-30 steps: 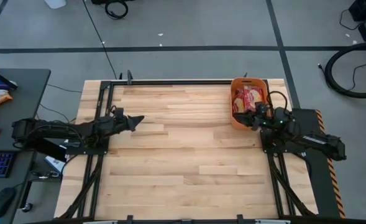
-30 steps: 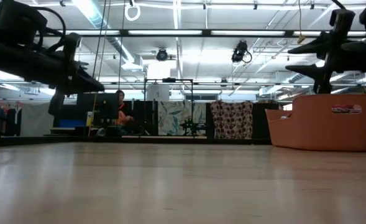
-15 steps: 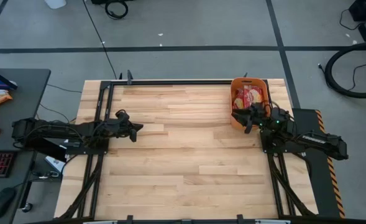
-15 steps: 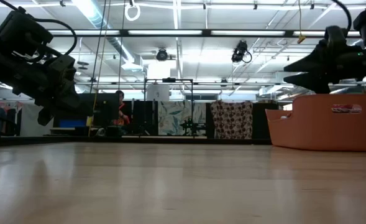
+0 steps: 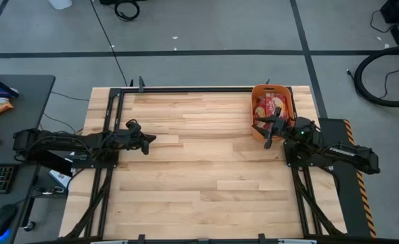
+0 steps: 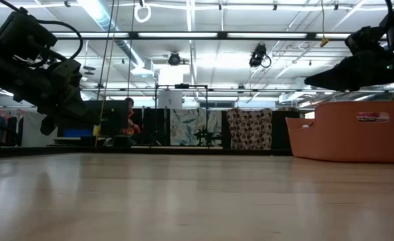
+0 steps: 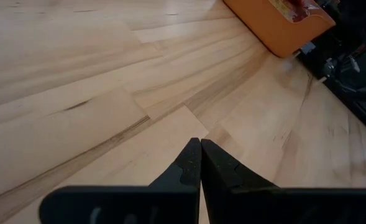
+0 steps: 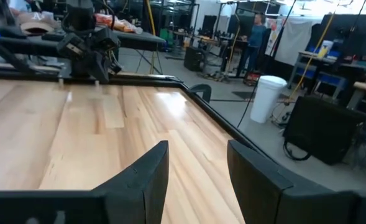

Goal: Sort popcorn bags into baskets
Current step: Return to Home Position

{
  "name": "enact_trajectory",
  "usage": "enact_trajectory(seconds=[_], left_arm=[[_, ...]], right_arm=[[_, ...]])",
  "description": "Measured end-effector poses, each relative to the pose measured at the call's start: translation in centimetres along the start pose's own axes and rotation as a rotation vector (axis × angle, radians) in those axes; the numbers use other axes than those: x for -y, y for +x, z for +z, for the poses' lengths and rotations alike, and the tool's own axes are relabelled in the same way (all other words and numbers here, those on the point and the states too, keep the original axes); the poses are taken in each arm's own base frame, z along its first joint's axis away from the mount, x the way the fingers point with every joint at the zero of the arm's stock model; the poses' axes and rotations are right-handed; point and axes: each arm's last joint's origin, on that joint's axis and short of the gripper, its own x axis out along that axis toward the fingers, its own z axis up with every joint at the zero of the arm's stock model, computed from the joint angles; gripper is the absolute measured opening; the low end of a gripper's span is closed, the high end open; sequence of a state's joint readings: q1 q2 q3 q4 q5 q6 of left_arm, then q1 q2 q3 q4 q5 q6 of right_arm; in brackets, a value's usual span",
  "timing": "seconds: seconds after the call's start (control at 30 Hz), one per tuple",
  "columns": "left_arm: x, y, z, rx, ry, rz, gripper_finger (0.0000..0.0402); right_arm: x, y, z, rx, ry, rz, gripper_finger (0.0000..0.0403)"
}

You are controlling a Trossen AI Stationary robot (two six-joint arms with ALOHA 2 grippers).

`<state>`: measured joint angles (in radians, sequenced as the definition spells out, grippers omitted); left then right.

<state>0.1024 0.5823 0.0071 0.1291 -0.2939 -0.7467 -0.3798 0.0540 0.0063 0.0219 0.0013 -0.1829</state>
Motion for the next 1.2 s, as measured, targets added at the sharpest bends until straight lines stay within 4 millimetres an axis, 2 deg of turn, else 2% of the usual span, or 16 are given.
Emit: enact_trajectory(seconds=[1.2], left_arm=[[-0.01, 0.0, -0.01, 0.0, 0.0, 0.0, 0.0007]], right_arm=[[0.0, 0.0, 0.0, 0.0, 0.026, 0.002, 0.0168]])
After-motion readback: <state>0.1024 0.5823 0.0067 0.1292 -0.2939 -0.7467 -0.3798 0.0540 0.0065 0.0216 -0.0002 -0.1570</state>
